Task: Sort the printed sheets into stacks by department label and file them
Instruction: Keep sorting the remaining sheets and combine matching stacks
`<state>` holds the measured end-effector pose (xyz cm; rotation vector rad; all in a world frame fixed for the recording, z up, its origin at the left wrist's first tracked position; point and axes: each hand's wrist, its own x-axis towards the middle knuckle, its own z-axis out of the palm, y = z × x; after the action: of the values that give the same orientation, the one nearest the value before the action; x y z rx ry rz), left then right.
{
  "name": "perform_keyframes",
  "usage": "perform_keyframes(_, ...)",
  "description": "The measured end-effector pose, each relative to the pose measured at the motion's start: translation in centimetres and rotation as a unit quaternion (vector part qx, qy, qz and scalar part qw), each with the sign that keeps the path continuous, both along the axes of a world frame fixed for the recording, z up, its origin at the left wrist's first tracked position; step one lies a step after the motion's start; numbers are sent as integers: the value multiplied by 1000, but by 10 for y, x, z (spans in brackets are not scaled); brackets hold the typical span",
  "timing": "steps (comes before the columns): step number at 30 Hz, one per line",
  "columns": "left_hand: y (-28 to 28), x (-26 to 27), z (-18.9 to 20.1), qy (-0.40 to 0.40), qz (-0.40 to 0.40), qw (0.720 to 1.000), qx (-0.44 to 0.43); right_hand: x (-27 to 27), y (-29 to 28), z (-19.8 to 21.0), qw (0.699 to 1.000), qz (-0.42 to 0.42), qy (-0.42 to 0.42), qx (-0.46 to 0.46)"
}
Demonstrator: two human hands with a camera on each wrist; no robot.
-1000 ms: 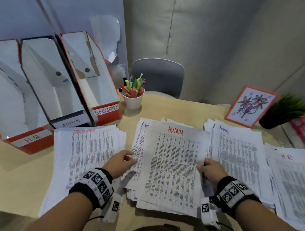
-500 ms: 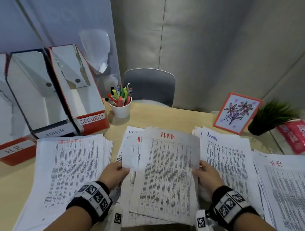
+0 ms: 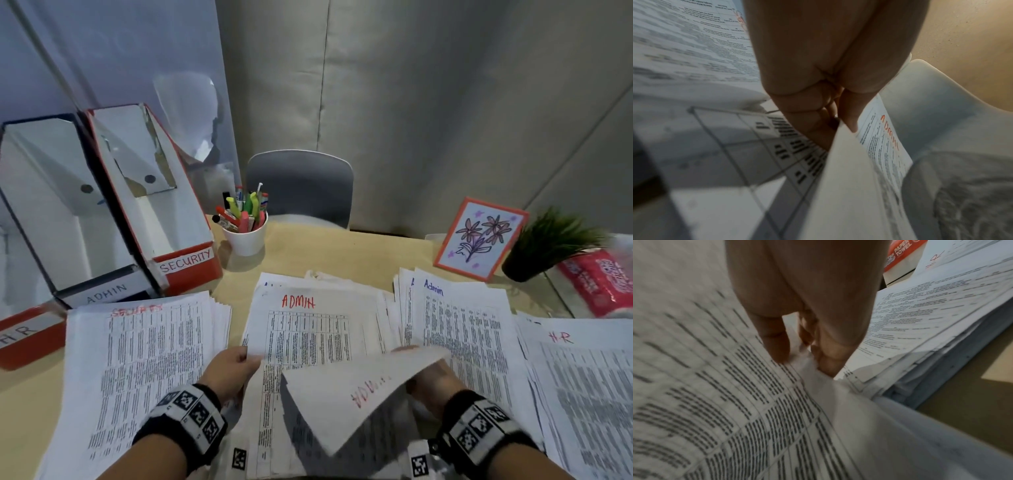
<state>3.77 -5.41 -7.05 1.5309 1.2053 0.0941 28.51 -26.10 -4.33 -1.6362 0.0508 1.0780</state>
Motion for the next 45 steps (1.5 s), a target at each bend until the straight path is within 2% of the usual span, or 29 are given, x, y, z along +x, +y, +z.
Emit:
perform_keyframes(5,0,0,10,-19,-13,999,-39,-8,17,1,997,32,-20,-66)
perform_keyframes(9,5,1,9,-34,0,994,-99,5,24,-46,987,101,-80,-94)
perform_keyframes(11,7,2,6,-43,14,991,-122,-18,33,-10,978,118,-119,-125)
perform_keyframes(12,5,4,7,-62,24,985,-158,-22,34,-4,972,125,-145,-135)
perform_keyframes(14,-1,6,12,-88,6,971,-220,-28,33,1,975,115,-146,-125)
perform_keyframes(15,-4,8,16,-89,-19,972,-214,-30,32,3,978,104,-139,-117)
perform_keyframes(17,-5,9,19,-109,-19,970,-216,-34,30,2,976,102,-149,-125)
perform_keyframes(19,-2,9,17,-76,-69,988,-114,-38,31,5,977,69,-161,-118)
perform_keyframes(22,1,9,7,-49,-83,994,-58,-36,30,3,971,96,-174,-134)
perform_keyframes(27,4,9,-5,-16,-44,998,31,-34,24,-11,986,99,-80,-103)
perform_keyframes(29,7,7,-11,6,-57,997,56,-38,22,-14,993,73,-42,-82)
perform_keyframes(31,10,8,-13,32,-73,994,76,-40,22,-14,994,58,-38,-87)
perform_keyframes(34,9,18,-3,59,-78,992,77,-38,20,-16,991,53,-77,-94)
perform_keyframes(36,3,26,9,28,-65,995,67,-36,17,-15,991,42,-94,-86)
perform_keyframes(38,-1,30,13,-16,-33,999,15,-30,9,-14,990,32,-114,-79)
perform_keyframes(41,4,25,9,-78,-7,990,-114,-11,-7,-5,990,16,-115,-74)
perform_keyframes(42,5,24,5,-84,6,989,-122,-2,-15,1,989,17,-116,-86)
perform_keyframes(43,10,22,-2,-89,16,991,-103,7,-24,10,986,25,-128,-100)
perform_keyframes(45,21,18,-12,-33,-1,999,18,34,-44,27,979,14,-157,-127)
